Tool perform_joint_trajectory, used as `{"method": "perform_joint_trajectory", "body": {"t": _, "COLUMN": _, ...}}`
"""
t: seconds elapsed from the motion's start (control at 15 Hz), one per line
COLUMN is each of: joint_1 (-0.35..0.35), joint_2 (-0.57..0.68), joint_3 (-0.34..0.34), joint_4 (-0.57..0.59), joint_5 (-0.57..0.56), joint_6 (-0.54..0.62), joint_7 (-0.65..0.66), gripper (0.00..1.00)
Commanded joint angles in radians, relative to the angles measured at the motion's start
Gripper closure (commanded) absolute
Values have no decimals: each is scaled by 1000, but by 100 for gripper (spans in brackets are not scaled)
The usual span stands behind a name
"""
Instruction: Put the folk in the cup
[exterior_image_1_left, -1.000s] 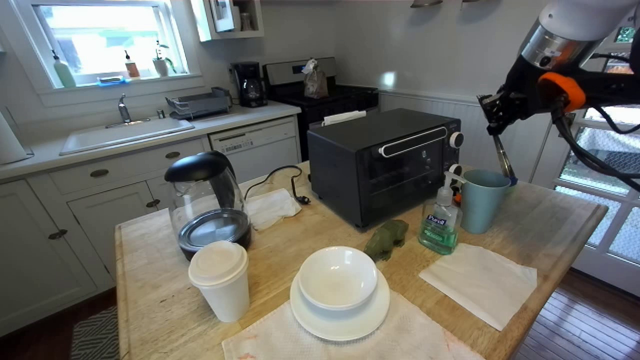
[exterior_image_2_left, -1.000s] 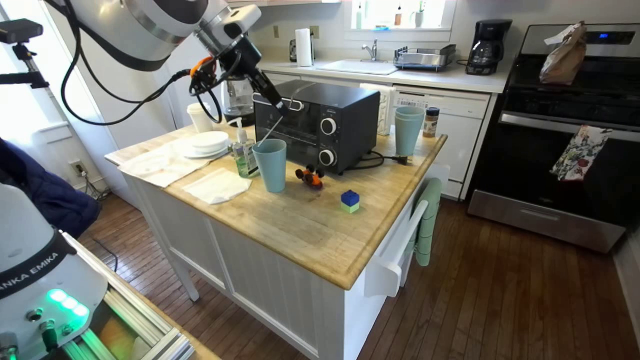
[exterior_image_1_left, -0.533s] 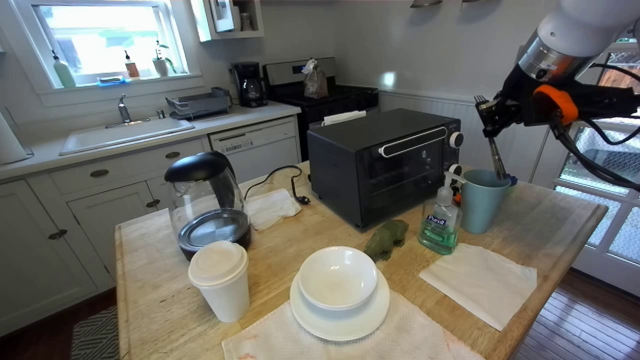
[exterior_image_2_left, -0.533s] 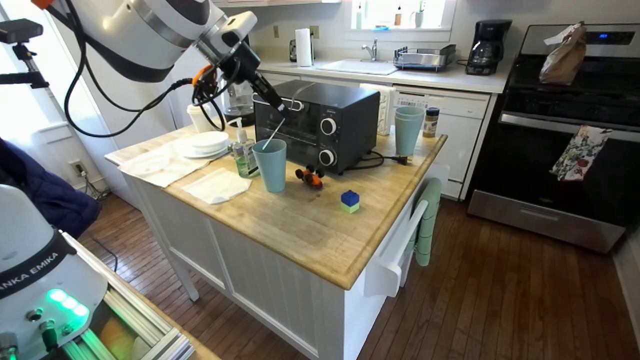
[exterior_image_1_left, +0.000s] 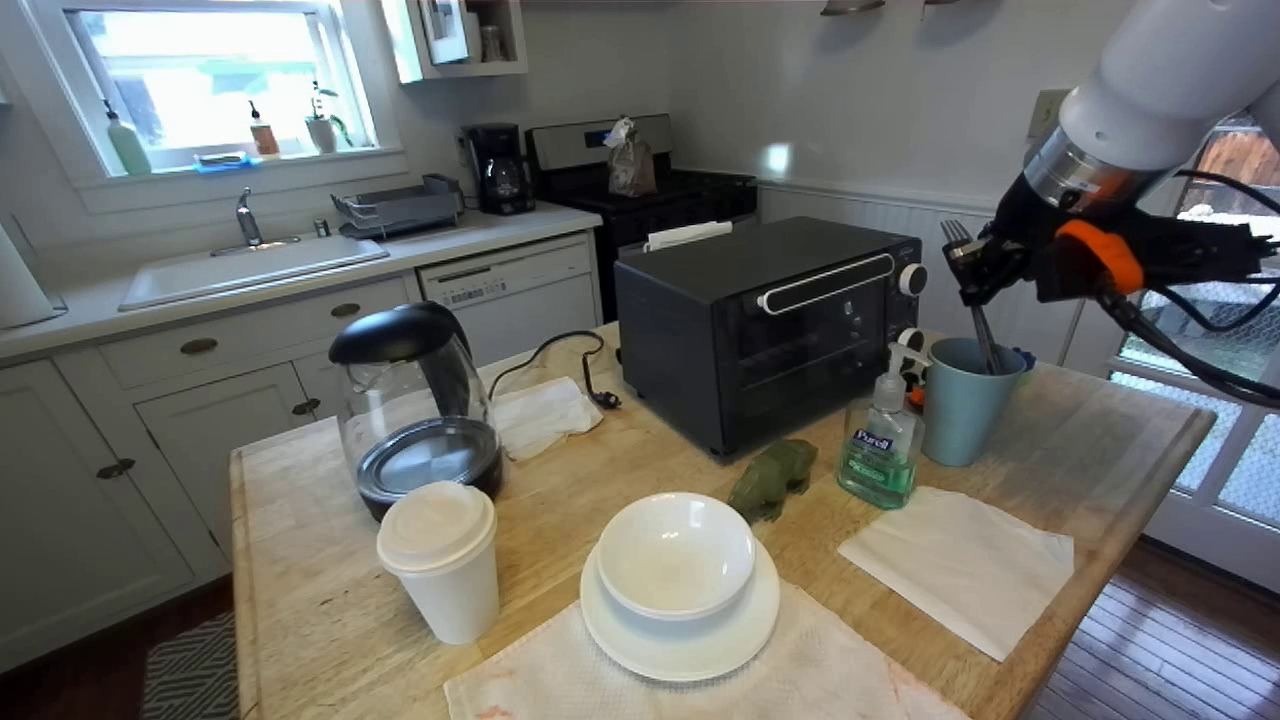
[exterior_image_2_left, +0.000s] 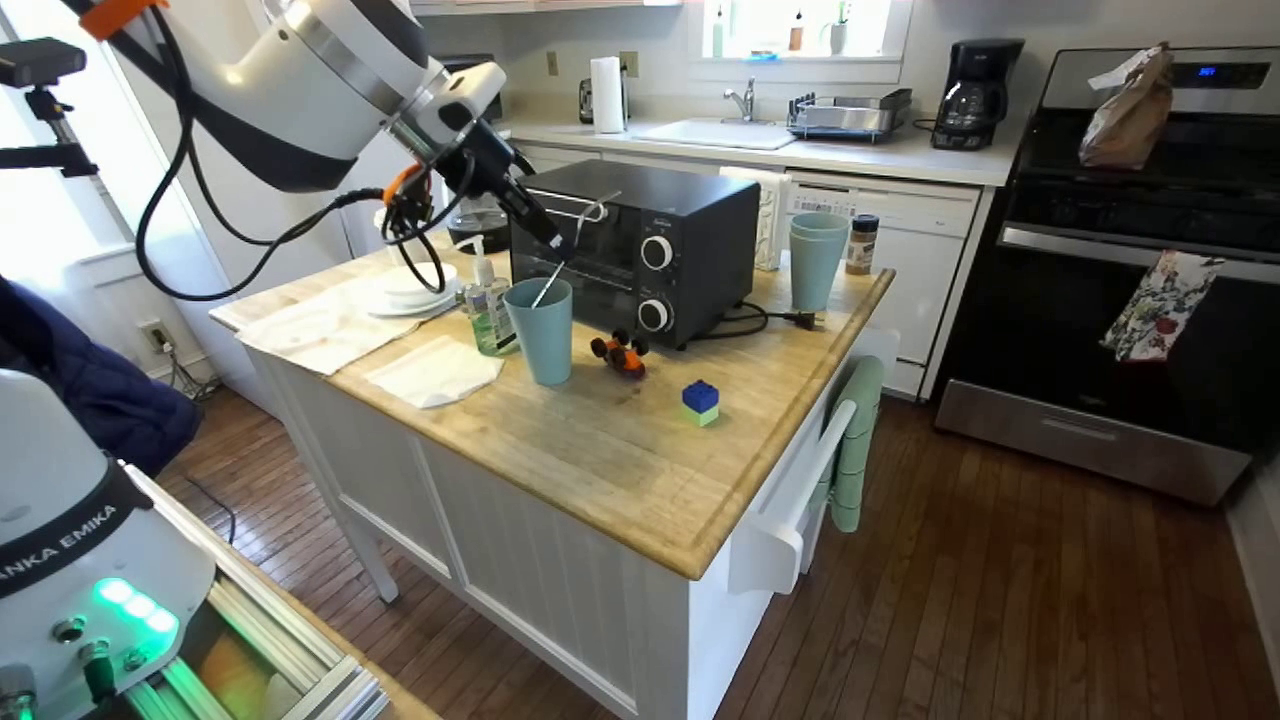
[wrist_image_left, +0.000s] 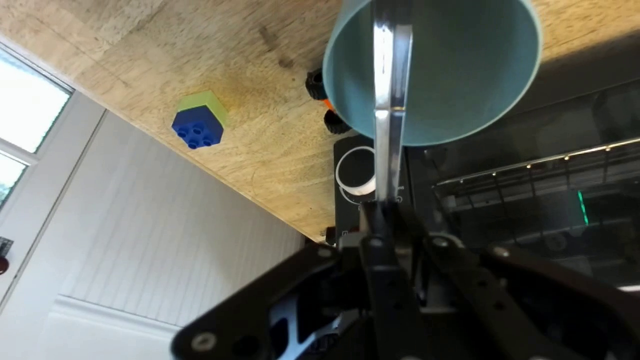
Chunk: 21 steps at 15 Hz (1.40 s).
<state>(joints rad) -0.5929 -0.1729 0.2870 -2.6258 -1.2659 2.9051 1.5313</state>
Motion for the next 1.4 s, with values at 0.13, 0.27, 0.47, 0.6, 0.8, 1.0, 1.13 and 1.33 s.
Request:
{"method": "perform_joint_trajectory", "body": {"t": 0.13, "joint_1": -8, "joint_2": 105, "joint_3": 20, "joint_4": 54, "joint_5": -125, "joint_6": -26, "joint_7": 166, "gripper": 97}}
{"method": "perform_joint_trajectory", "body": {"t": 0.27, "joint_1": -4, "joint_2": 134, "joint_3": 19, "joint_4": 62, "joint_5": -142, "joint_6": -33, "joint_7": 194, "gripper": 97}}
{"method": "perform_joint_trajectory", "body": {"t": 0.47, "joint_1": 1, "joint_2": 166, "joint_3": 18, "joint_4": 76, "joint_5": -163, "joint_6": -42, "joint_7": 229, "gripper": 97}}
{"method": "perform_joint_trajectory", "body": {"t": 0.6, "joint_1": 0, "joint_2": 183, "joint_3": 14, "joint_4": 92, "joint_5": -172, "joint_6": -49, "joint_7": 245, "gripper": 97}}
{"method": "perform_joint_trajectory", "body": {"t": 0.8, "joint_1": 3, "joint_2": 196, "joint_3": 13, "joint_4": 98, "joint_5": -172, "joint_6": -56, "joint_7": 253, "gripper": 97}}
{"method": "perform_joint_trajectory", "body": {"t": 1.0, "joint_1": 7, "joint_2": 193, "joint_3": 14, "joint_4": 91, "joint_5": -166, "joint_6": -48, "joint_7": 247, "gripper": 97}}
{"method": "perform_joint_trajectory", "body": {"t": 1.13, "joint_1": 11, "joint_2": 183, "joint_3": 15, "joint_4": 83, "joint_5": -166, "joint_6": -44, "joint_7": 248, "gripper": 97}}
{"method": "perform_joint_trajectory", "body": {"t": 1.33, "joint_1": 15, "joint_2": 175, "joint_3": 19, "joint_4": 79, "joint_5": -162, "joint_6": -46, "joint_7": 245, "gripper": 97}}
